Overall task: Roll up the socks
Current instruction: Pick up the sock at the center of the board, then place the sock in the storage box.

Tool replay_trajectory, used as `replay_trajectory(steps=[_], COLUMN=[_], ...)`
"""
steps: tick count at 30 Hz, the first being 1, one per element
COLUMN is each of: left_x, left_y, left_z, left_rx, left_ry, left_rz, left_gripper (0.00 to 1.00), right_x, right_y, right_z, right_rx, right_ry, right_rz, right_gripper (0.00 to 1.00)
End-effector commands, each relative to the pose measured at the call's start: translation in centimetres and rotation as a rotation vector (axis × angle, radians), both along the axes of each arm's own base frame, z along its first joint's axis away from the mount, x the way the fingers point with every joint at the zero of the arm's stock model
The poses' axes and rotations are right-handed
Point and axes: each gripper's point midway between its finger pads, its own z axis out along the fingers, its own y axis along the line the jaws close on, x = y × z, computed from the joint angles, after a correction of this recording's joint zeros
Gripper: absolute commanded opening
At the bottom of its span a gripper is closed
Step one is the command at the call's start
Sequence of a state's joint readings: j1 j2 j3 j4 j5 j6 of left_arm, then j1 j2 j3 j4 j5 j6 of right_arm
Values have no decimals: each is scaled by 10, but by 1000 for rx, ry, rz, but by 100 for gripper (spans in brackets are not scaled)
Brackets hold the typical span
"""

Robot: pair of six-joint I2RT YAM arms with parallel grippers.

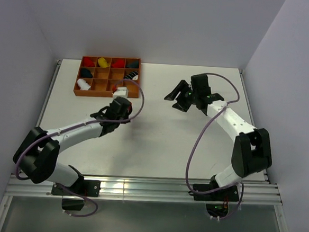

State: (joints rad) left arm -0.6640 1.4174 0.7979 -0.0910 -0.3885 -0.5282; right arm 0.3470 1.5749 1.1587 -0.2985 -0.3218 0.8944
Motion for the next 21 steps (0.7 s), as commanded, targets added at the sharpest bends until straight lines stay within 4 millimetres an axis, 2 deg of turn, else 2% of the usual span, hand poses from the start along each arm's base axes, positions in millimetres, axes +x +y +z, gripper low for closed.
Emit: replay_trajectory(steps=[1, 2, 3, 4, 5, 6, 7, 8, 9, 10, 11, 12, 13, 15, 20, 21], left_x=[40, 52, 64, 71, 82, 94, 101, 113, 122, 128, 140, 146, 156, 167, 194, 197], left_y=[23, 28, 44, 50, 55, 70, 77, 80, 94, 97, 102, 115, 115, 130, 138, 142], left_z=[50, 64, 62, 64, 75, 67, 66, 76, 64, 63, 71, 56, 63, 50, 44, 29], left_rx=[-47, -45, -26, -22, -30, -22, -33, -53, -45, -56, -69, -54, -88, -99, -169, -154], left_ry=[-78, -91, -80, -80, -88, -69, -63, -78, -48, -44, -55, -17, -24, 10, 21, 51], left_rz=[151, 180, 232, 261, 288, 333, 364, 385, 420, 441, 464, 497, 505, 532, 508, 518], left_gripper=[1, 1, 1, 0, 1, 1, 1, 1, 1, 1, 1, 1, 1, 1, 1, 1], right_x=[-16, -20, -25, -27, -30, -35, -37, -37, -40, -41, -41, -44, -44, -46, -46, -47], right_y=[-21, -25, -29, -31, -34, -37, -37, -40, -42, -43, -44, -45, -45, -46, -46, -45], right_z=[9, 12, 6, 5, 7, 1, -1, -1, -6, -8, -11, -16, -17, -22, -29, -32], right_rx=[-64, -69, -74, -61, -56, -55, -48, -38, -35, -34, -29, -22, -14, -1, 5, 10], right_ry=[-51, -70, -59, -61, -70, -57, -55, -58, -49, -45, -39, -27, -28, -11, 0, 5], right_rz=[23, 31, 33, 40, 44, 45, 51, 56, 61, 61, 69, 73, 75, 84, 94, 97], right_gripper=[68, 68, 68, 68, 68, 68, 68, 68, 68, 68, 68, 68, 68, 67, 67, 67])
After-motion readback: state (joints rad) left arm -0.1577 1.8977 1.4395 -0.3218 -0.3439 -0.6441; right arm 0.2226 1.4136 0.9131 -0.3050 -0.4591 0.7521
